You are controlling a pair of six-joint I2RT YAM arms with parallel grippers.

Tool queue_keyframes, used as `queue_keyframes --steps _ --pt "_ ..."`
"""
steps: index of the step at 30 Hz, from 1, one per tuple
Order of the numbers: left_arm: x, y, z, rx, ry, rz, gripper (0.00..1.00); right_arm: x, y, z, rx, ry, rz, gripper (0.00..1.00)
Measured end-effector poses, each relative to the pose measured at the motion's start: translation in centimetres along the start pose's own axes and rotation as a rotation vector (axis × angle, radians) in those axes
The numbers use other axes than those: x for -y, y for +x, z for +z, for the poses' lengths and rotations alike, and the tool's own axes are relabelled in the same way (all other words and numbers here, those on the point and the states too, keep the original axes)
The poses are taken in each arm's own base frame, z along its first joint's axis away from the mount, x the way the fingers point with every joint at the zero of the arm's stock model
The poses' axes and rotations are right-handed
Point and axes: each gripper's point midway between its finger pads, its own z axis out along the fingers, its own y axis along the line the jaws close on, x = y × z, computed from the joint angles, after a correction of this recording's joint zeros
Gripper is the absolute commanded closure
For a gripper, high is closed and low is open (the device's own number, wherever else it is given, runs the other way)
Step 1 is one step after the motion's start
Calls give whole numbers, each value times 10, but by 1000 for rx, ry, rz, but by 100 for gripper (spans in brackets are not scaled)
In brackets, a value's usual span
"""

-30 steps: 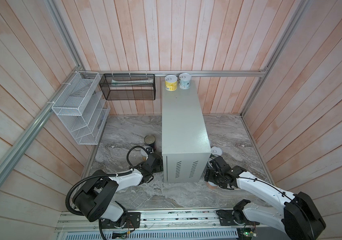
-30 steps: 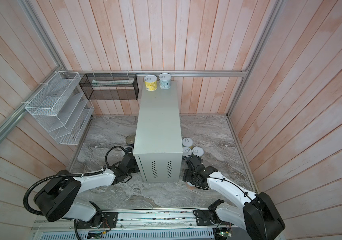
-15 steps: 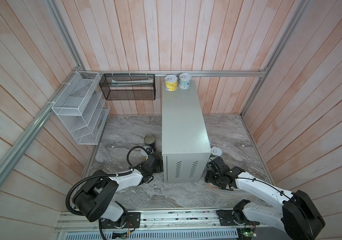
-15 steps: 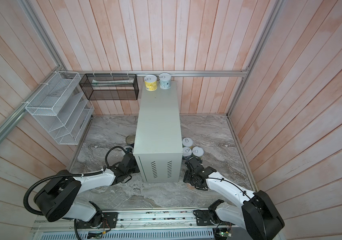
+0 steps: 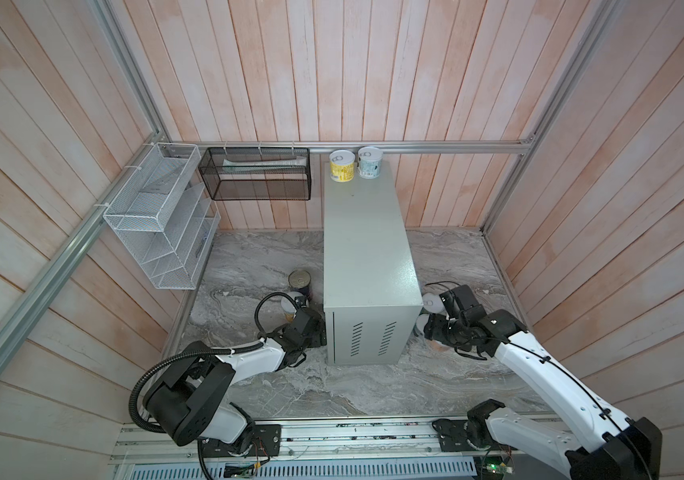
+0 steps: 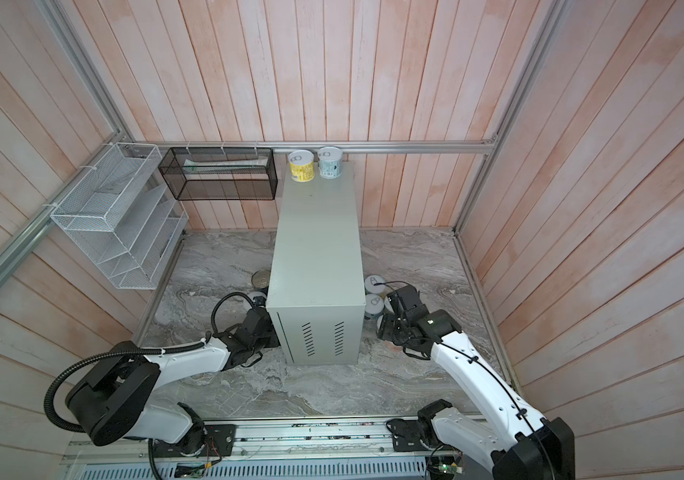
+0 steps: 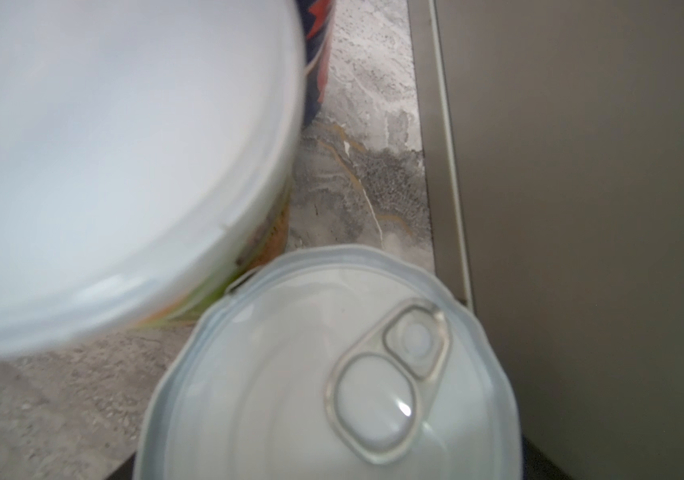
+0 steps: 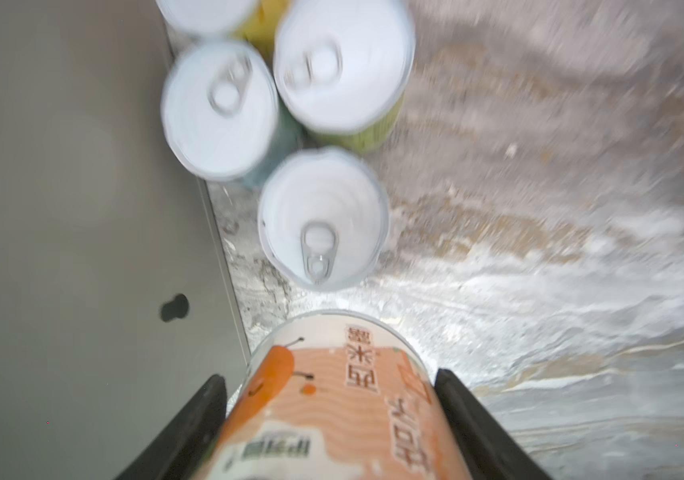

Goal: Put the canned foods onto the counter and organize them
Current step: 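Lift the orange-labelled can with the right gripper up over the cabinet top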

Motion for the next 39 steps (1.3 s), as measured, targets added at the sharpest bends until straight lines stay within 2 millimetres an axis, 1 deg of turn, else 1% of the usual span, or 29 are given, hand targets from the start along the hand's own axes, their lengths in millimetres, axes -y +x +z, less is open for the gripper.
queue_keyframes --steps 4,5,8,12,15,18,24,27,33,34,36,39 --pt "0 -1 -1 -1 1 8 10 6 -41 -21 66 13 -17 100" --pt "0 -2 -2 0 0 7 11 5 -48 -25 76 11 -29 100" --pt "0 -5 -5 8 5 6 10 -4 -81 -42 130 -9 -71 100" --pt "1 -11 -9 25 17 4 10 -26 -133 -71 224 -57 -125 100" --pt "2 -12 -10 26 22 9 9 -46 -167 -87 277 -94 -174 100" --pt "3 -12 -10 19 25 18 8 -64 -190 -94 305 -135 -219 100" --pt "6 -18 -14 25 32 30 7 -102 -226 -111 354 -222 -278 100" --pt "6 -19 -16 25 32 32 7 -128 -239 -124 383 -256 -315 100" --pt "6 -19 -16 22 33 32 6 -200 -253 -156 457 -359 -419 100" --pt "6 -19 -16 20 35 32 5 -209 -251 -157 462 -375 -432 100" --pt "6 -19 -16 21 34 30 4 -219 -242 -152 437 -386 -454 100" --pt "5 -18 -16 19 36 28 3 -226 -226 -141 378 -381 -479 100"
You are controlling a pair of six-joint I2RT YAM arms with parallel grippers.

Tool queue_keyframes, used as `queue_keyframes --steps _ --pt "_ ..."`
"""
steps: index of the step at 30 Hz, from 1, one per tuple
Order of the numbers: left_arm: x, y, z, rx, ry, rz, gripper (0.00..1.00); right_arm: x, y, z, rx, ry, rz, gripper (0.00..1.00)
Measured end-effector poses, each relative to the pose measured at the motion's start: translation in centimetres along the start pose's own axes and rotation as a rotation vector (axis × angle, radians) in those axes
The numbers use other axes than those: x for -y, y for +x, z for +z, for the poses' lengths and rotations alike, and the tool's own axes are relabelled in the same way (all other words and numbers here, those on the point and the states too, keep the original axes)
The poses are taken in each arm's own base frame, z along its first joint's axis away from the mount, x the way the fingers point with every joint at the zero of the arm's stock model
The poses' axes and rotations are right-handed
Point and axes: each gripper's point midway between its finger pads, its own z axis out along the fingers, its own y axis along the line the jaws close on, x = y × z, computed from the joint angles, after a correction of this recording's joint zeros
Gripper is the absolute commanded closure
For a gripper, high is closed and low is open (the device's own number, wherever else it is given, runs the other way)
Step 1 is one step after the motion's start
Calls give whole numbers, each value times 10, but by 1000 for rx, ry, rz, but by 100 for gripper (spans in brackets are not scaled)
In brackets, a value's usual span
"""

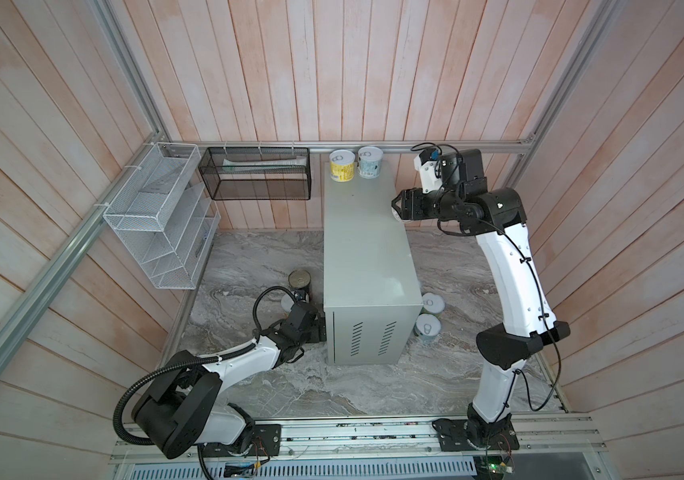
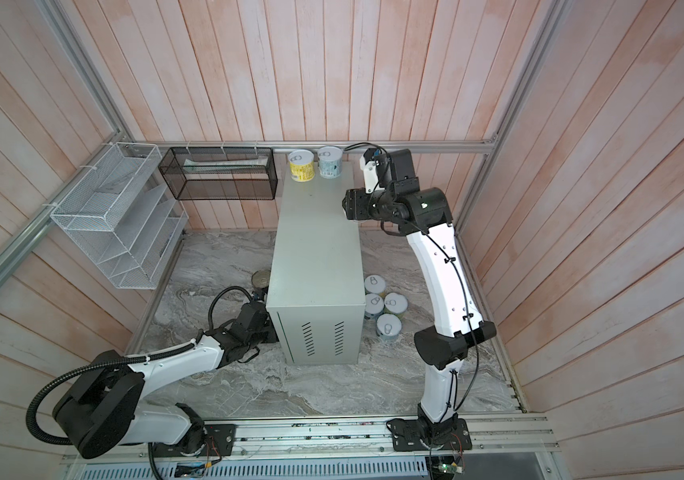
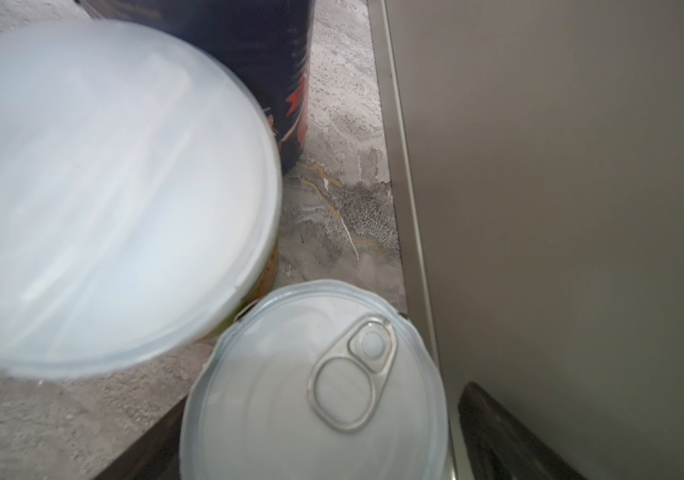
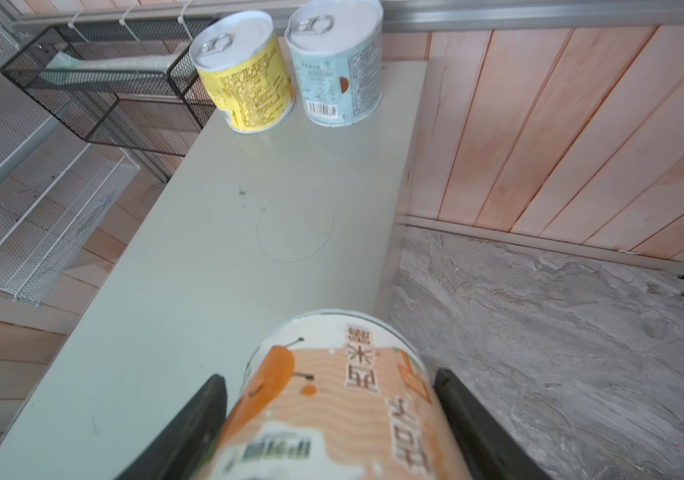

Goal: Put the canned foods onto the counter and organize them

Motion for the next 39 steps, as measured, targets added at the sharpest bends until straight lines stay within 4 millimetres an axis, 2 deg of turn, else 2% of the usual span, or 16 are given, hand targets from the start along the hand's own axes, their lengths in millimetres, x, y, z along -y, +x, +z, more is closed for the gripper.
queue_keyframes --steps 13,18,20,23,33,38,39 --pt "-1 8 2 -13 10 0 0 -39 22 13 -65 -41 -58 100" --pt "-2 11 3 -14 10 -3 0 -41 20 16 -60 -44 -60 68" --pt "-3 13 3 -18 11 -3 0 -42 20 17 -60 -44 -61 51" --pt "-5 16 3 -22 8 -2 0 -43 20 18 -57 -44 -63 35" --pt "-3 14 4 -9 16 -9 0 -48 16 24 -41 -55 -65 24" --pt "-3 13 4 -5 18 -9 0 -50 16 26 -42 -64 -66 22" --pt "-3 13 4 -5 18 -10 0 -50 16 27 -42 -66 -66 19"
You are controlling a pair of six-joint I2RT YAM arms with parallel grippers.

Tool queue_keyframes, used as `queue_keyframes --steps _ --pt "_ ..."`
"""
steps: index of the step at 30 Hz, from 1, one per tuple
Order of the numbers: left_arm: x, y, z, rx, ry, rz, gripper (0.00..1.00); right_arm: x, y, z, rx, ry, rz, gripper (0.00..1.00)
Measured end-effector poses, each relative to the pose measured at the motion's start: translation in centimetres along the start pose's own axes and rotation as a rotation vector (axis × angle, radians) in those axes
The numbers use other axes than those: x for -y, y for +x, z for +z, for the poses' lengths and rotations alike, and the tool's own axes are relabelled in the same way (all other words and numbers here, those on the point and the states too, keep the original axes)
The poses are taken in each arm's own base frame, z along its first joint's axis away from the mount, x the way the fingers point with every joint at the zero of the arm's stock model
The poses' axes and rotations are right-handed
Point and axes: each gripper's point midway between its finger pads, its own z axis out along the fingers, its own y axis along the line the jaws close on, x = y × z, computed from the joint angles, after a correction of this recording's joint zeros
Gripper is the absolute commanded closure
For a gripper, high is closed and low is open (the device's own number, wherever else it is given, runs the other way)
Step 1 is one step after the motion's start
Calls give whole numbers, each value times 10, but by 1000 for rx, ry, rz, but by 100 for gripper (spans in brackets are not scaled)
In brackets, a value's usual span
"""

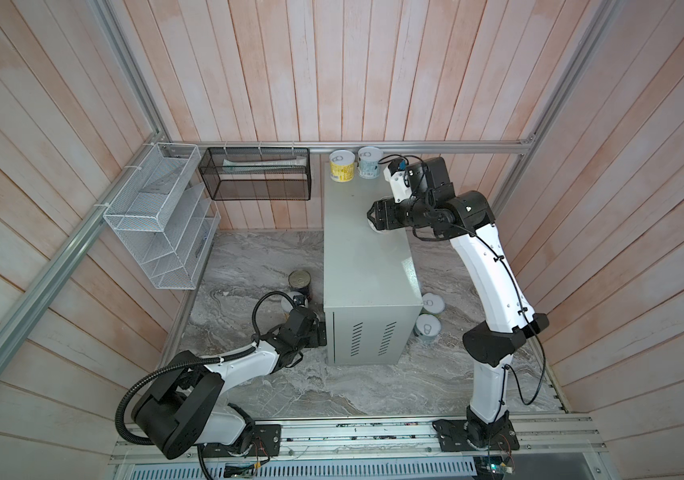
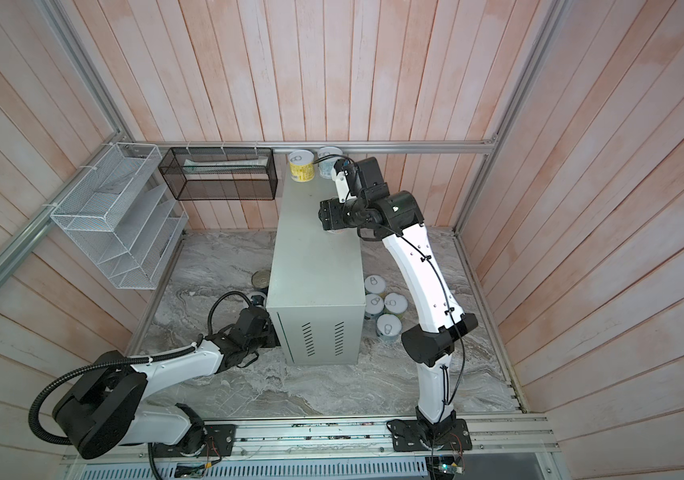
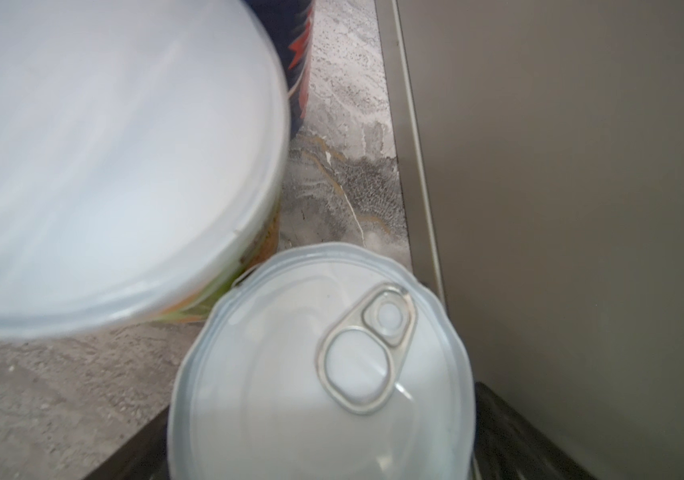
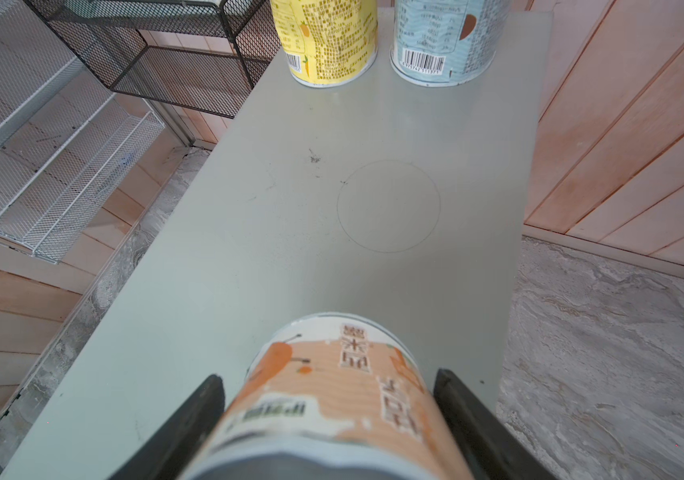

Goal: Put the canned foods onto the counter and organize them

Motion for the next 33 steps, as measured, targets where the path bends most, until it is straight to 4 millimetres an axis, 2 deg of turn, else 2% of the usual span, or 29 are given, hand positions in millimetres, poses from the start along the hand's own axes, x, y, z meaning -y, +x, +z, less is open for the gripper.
queue_keyframes --steps 6,17,20,26,27,30,33 --pt "0 0 0 0 0 0 0 -3 -6 1 22 -14 -1 14" --pt "-2 -1 0 0 -3 -5 0 -7 -24 -7 97 -30 -3 15" --pt "-3 1 -1 -1 1 -5 1 -7 -30 -19 129 -20 -4 20" --pt "0 2 -8 4 31 -4 0 -12 -27 -66 195 22 -12 52" --pt "1 2 -9 7 38 -2 0 -14 -24 -74 204 22 -13 54" --pt "4 0 -11 10 57 -2 0 -18 -11 -88 217 13 -18 55" --pt "6 -2 -13 14 67 2 0 -14 5 -89 208 16 1 46"
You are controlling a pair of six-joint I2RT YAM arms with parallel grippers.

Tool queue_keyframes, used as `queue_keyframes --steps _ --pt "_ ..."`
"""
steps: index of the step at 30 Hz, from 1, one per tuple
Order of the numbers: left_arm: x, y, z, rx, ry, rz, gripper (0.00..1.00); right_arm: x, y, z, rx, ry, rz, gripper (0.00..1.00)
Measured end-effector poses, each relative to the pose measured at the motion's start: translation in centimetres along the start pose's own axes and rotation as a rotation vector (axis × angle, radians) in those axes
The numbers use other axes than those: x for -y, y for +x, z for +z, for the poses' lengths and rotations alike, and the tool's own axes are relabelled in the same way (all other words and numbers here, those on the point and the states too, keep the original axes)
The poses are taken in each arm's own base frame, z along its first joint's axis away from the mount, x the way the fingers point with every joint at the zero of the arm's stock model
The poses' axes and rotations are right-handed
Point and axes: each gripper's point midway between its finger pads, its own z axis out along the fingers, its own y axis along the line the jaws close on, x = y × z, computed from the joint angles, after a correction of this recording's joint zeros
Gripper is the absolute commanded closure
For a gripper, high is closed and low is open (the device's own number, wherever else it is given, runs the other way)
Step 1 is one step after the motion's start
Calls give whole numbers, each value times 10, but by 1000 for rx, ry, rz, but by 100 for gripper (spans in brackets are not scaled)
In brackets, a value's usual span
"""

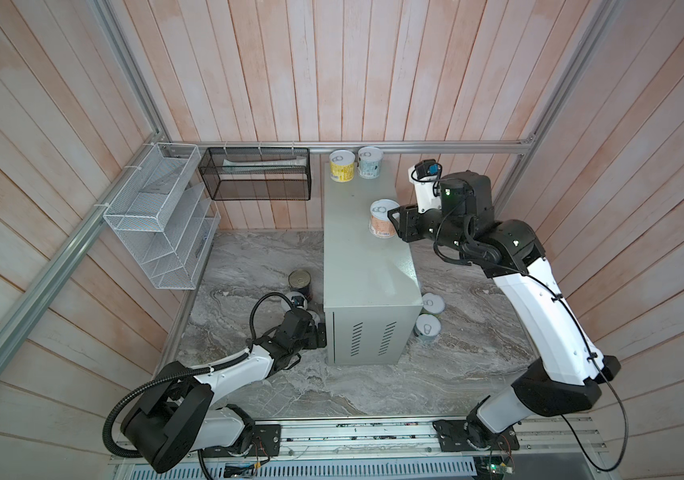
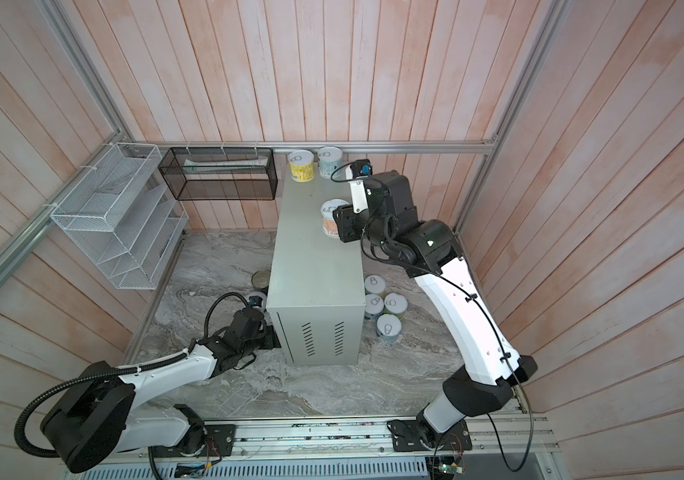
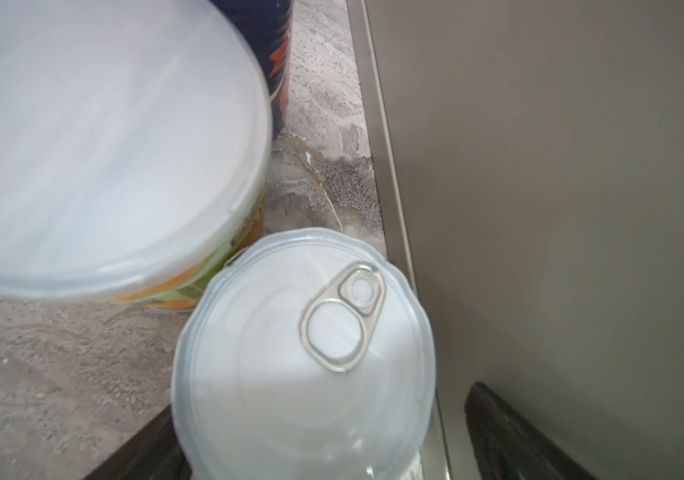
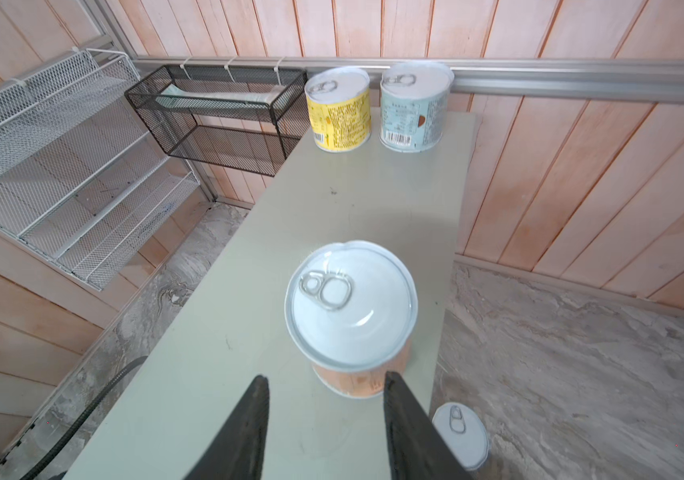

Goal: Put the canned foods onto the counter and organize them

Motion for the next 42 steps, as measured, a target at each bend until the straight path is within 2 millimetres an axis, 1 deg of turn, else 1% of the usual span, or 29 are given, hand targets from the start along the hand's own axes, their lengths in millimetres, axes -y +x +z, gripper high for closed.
queue_keyframes --steps 2,6,8,11,14,19,29,42 --pt "1 0 0 1 5 1 0 2 12 5 -17 5 12 43" --pt "3 0 0 -1 17 7 0 5 32 23 -58 15 20 42" --pt "4 0 0 -3 20 9 0 5 37 31 -70 18 19 42" --pt "4 0 0 -3 19 11 0 5 38 40 -72 20 18 42" --pt "4 0 0 -4 19 11 0 9 36 46 -64 24 24 42" --pt "3 1 1 -6 18 11 0 19 31 58 -50 34 41 42" --pt "3 2 2 -9 16 11 0 33 29 97 -37 43 60 42" --pt "1 6 4 -14 14 8 0 48 5 134 28 70 70 42"
